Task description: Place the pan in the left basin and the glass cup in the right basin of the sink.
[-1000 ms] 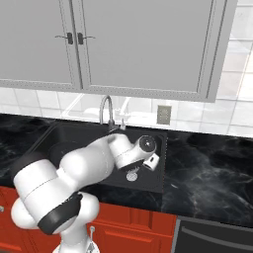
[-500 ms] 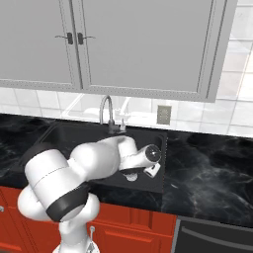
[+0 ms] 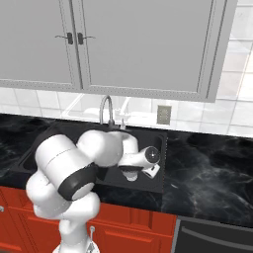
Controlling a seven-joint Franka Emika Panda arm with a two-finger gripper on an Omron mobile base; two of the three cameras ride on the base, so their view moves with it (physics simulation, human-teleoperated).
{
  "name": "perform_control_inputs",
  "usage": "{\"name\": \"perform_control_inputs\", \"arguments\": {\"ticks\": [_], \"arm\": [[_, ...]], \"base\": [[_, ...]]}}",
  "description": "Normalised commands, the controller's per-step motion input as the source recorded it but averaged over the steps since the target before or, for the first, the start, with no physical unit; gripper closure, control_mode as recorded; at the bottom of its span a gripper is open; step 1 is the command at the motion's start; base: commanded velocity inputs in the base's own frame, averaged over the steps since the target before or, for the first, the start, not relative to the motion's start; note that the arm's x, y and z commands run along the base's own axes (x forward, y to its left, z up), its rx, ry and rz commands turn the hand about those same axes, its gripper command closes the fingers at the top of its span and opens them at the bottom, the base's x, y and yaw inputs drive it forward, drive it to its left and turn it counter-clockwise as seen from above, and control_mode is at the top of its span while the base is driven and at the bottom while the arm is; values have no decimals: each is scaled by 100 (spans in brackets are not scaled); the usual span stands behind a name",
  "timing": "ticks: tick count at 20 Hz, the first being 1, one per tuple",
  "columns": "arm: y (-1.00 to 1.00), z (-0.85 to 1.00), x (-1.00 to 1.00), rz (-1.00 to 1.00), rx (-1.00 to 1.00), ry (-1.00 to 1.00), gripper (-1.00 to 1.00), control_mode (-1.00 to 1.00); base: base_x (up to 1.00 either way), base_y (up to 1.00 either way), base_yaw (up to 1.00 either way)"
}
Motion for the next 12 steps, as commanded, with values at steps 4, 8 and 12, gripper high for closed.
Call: {"name": "perform_control_inputs", "arguments": {"ticks": [4,8,12], "arm": [[0,-19,21,-1,0,0,100,-100],[0,-20,21,-1,0,0,100,-100],[0,-27,18,-1,0,0,100,-100]], "base": [[0,0,0],[0,0,0],[0,0,0]]}}
